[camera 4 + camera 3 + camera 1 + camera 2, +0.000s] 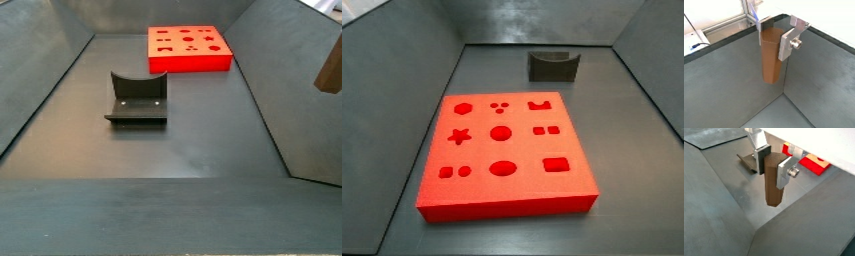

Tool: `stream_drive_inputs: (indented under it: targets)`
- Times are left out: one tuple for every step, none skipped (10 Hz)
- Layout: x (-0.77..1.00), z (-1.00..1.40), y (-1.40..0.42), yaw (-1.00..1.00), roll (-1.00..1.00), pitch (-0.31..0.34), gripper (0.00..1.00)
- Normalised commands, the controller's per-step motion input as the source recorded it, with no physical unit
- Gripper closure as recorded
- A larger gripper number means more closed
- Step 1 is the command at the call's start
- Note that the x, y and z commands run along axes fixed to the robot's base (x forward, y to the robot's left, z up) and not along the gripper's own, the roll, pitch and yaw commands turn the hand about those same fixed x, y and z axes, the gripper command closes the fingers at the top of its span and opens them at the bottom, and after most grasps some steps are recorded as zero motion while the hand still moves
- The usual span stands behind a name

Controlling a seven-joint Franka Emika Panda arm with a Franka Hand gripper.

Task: Pick up the hexagon object. Move up. Move to above the board. Insert the hexagon object.
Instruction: Move to above the board.

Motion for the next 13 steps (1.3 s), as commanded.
stream_drive_inputs:
  targets:
    - [-0.43, 0.02, 0.00, 0.03, 0.07, 0.077, 1.00]
    - [-0.43, 0.02, 0.00, 0.03, 0.07, 0.077, 1.00]
    - [-0.43, 0.02, 0.00, 0.03, 0.07, 0.077, 1.00]
    - [0.36, 0.19, -1.00, -0.63, 0.14, 0.061, 1.00]
    - [0.36, 0.19, -1.00, -0.62, 0.14, 0.061, 1.00]
    - [0.36, 0.19, -1.00, -0.37, 0.08, 0.041, 1.00]
    - [0.36, 0.19, -1.00, -0.20, 0.00, 0.015, 1.00]
    - [0.36, 0.19, -1.00, -0.05, -0.03, 0.016, 1.00]
    - [0.36, 0.19, -1.00, -0.04, -0.03, 0.027, 1.00]
    - [0.36, 0.20, -1.00, -0.01, -0.02, 0.050, 1.00]
    - [0.37, 0.20, -1.00, -0.01, -0.02, 0.058, 1.00]
    - [0.37, 0.20, -1.00, 0.00, -0.01, 0.072, 1.00]
    - [0.38, 0.20, -1.00, 0.00, -0.02, 0.088, 1.00]
